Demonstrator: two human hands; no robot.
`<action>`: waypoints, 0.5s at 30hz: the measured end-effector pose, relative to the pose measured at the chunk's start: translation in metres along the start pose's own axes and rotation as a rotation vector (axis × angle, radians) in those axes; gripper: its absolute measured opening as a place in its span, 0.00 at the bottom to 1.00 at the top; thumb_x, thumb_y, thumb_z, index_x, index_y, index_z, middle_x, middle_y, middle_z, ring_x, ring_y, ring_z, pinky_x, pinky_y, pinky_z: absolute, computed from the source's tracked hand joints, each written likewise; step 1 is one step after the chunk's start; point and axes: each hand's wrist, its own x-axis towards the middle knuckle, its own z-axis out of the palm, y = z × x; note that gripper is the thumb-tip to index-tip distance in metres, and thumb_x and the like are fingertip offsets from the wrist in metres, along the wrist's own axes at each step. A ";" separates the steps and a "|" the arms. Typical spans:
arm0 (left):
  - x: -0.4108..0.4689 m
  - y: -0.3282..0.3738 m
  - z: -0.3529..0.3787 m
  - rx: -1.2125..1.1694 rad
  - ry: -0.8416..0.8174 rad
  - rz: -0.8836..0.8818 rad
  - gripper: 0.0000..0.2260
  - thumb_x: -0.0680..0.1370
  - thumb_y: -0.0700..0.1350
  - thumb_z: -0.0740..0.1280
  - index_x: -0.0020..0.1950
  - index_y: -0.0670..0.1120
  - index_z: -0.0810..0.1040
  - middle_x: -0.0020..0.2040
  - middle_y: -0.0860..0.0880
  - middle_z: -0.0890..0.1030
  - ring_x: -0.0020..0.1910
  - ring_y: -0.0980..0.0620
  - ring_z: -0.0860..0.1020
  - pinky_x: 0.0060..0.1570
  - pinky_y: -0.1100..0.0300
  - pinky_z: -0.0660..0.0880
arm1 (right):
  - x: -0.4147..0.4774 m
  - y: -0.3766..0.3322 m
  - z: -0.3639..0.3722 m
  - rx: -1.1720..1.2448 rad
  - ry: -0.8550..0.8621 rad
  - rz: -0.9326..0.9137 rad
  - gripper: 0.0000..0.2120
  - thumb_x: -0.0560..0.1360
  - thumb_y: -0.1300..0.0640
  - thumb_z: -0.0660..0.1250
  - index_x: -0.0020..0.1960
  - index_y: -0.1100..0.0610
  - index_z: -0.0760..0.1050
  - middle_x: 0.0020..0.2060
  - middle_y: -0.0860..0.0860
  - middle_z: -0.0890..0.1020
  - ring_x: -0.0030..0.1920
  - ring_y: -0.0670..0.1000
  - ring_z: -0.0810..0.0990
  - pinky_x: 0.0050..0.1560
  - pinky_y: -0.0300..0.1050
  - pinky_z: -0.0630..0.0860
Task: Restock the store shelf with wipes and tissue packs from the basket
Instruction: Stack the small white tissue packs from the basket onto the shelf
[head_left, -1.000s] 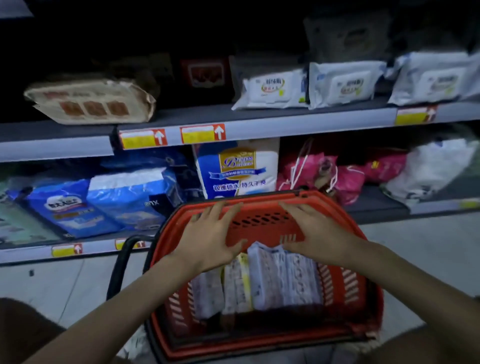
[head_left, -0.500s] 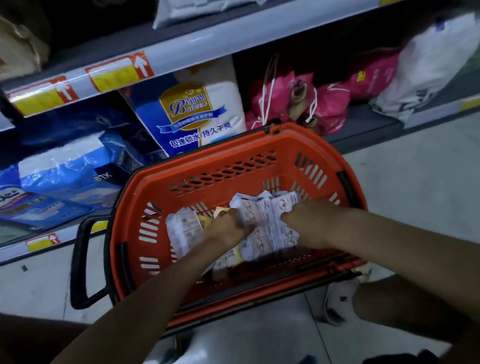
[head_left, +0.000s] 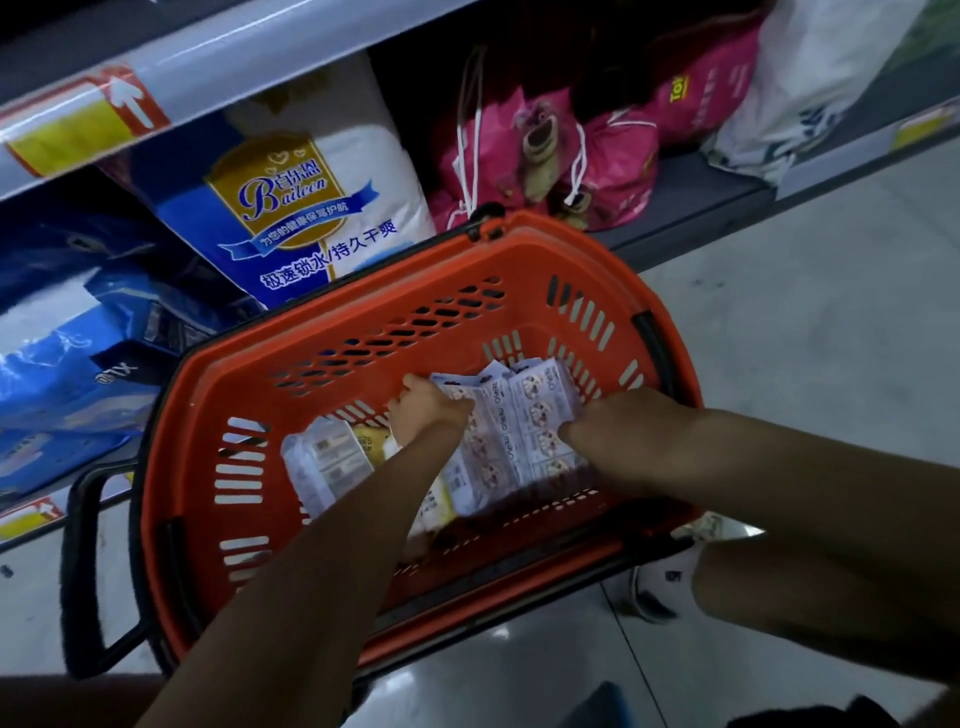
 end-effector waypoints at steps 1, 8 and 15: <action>0.001 0.000 0.001 -0.012 0.013 -0.016 0.41 0.74 0.58 0.76 0.76 0.38 0.61 0.70 0.40 0.77 0.74 0.36 0.67 0.69 0.44 0.71 | -0.001 0.001 -0.001 0.014 0.005 0.000 0.16 0.83 0.55 0.61 0.70 0.54 0.73 0.63 0.55 0.78 0.61 0.58 0.79 0.46 0.48 0.70; -0.010 0.002 0.013 -0.359 0.120 -0.165 0.31 0.68 0.49 0.81 0.56 0.48 0.60 0.57 0.43 0.79 0.62 0.38 0.76 0.61 0.42 0.77 | 0.001 0.000 -0.005 0.033 0.010 0.025 0.16 0.81 0.58 0.62 0.69 0.54 0.74 0.62 0.55 0.79 0.61 0.58 0.80 0.52 0.50 0.78; -0.003 -0.010 -0.024 -0.420 -0.299 -0.136 0.29 0.69 0.45 0.84 0.61 0.30 0.78 0.55 0.36 0.84 0.53 0.39 0.84 0.52 0.49 0.82 | 0.002 -0.005 -0.015 0.013 -0.028 0.032 0.15 0.81 0.56 0.63 0.67 0.53 0.73 0.60 0.54 0.78 0.60 0.57 0.79 0.44 0.46 0.70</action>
